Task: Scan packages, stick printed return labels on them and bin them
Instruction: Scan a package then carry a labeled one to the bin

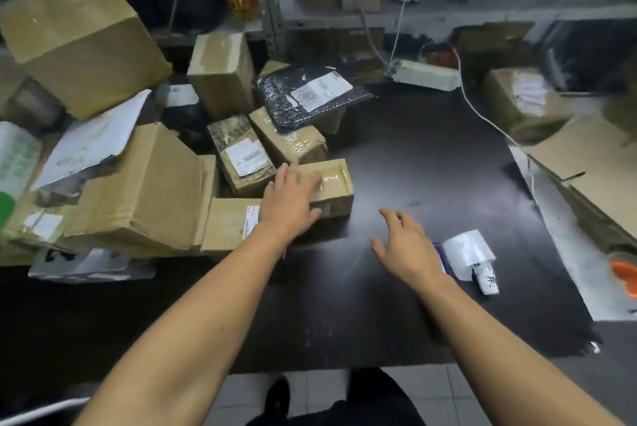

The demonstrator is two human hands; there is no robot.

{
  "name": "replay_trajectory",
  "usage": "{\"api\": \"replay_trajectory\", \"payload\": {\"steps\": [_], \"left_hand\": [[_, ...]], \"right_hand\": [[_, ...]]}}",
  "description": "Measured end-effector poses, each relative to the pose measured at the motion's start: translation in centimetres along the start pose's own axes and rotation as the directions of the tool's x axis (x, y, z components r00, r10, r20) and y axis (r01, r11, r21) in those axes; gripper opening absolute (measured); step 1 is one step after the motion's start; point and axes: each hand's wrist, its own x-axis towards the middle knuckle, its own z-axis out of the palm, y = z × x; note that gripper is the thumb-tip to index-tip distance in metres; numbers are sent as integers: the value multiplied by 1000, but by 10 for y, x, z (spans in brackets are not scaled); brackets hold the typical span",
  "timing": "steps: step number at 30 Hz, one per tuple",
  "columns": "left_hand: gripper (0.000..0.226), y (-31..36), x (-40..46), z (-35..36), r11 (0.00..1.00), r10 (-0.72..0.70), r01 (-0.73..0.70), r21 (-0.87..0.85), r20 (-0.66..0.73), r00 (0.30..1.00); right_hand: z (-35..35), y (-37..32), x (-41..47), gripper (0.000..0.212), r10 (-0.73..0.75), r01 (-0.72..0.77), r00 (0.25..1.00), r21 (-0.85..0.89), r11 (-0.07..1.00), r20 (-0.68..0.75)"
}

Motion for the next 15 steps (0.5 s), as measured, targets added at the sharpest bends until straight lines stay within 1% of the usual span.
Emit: {"api": "replay_trajectory", "payload": {"steps": [2, 5, 7, 10, 12, 15], "left_hand": [[76, 3, 8, 5, 999, -16, 15, 30, 37, 999], [70, 7, 10, 11, 997, -50, 51, 64, -26, 998], [65, 13, 7, 12, 993, -49, 56, 104, -65, 997], [69, 24, 0, 12, 992, -46, 54, 115, -66, 997], [74, 31, -8, 14, 997, -41, 45, 69, -59, 997], [72, 37, -23, 23, 1000, 21, -19, 23, -61, 998]], "right_hand": [[3, 10, 5, 57, -14, 14, 1000, 35, 999, 5], [9, 25, 9, 56, -23, 22, 1000, 55, 998, 14], [11, 35, 9, 55, -2, 2, 1000, 40, 999, 9], [14, 45, 0, 54, 26, -26, 999, -9, 1000, -25], [18, 50, -13, 53, 74, -74, 996, 0, 997, -58], [27, 57, -43, 54, 244, -238, 961, 59, 970, -135]]}}
